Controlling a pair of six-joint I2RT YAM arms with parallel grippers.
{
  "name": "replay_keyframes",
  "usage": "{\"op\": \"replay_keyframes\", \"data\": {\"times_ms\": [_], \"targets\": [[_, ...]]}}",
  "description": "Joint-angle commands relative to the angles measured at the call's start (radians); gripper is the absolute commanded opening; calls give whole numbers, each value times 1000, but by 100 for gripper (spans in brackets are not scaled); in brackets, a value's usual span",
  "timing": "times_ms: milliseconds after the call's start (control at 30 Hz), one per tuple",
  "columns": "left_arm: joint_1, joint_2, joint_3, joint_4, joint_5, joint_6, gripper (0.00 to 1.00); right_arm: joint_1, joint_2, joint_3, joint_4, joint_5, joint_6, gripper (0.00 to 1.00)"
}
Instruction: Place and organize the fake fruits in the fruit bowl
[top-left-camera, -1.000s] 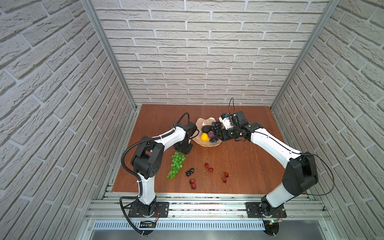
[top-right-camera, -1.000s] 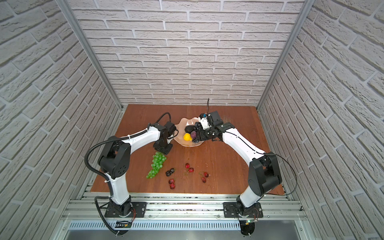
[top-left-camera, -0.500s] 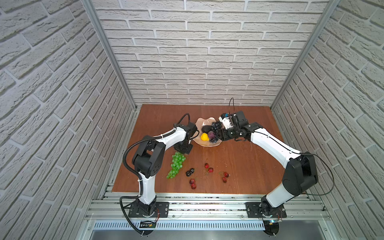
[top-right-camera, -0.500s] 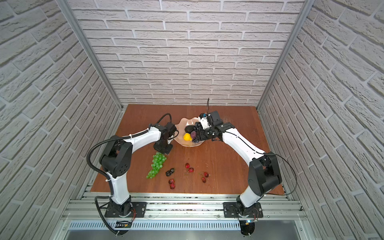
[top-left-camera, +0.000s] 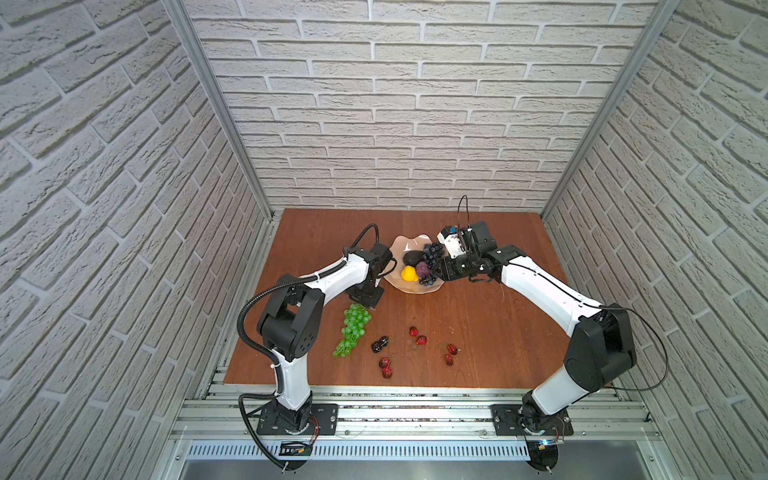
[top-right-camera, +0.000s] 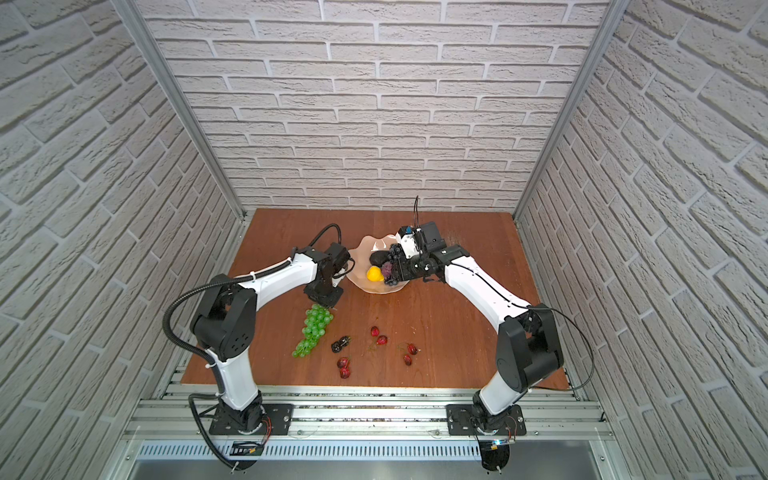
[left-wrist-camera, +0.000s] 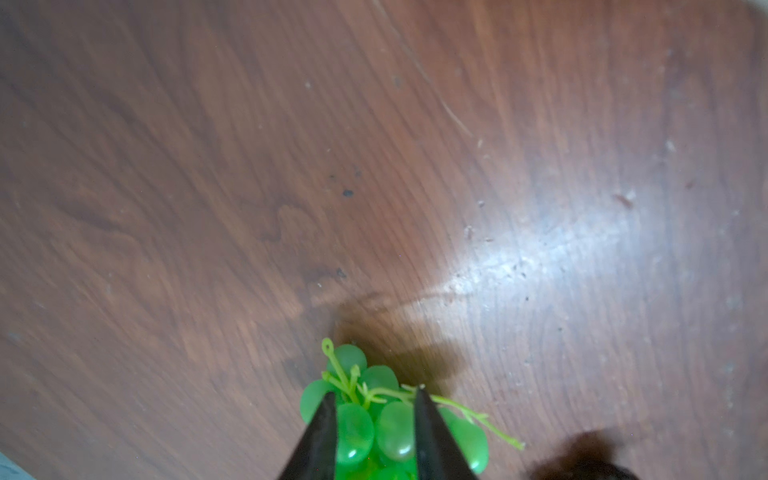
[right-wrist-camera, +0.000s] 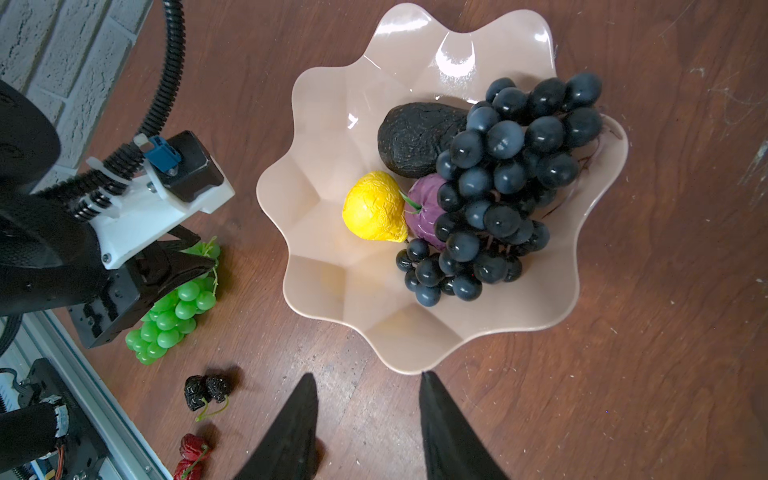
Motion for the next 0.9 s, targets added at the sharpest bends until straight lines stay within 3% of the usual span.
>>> {"op": "replay_keyframes", "data": {"times_ms": [0, 100, 300, 867], "targets": [[-6, -1, 25, -28, 13, 35, 44, 0, -4, -13, 39, -12, 7, 43], [-8, 7, 31, -23, 22, 45, 51, 1, -3, -12, 35, -10, 4, 43], [-25, 8, 37, -28, 68, 79, 55, 0, -6, -16, 36, -3, 2, 43], [-30, 77, 51, -28, 40, 112, 55, 0, -3, -24, 39, 2, 1, 42]]}}
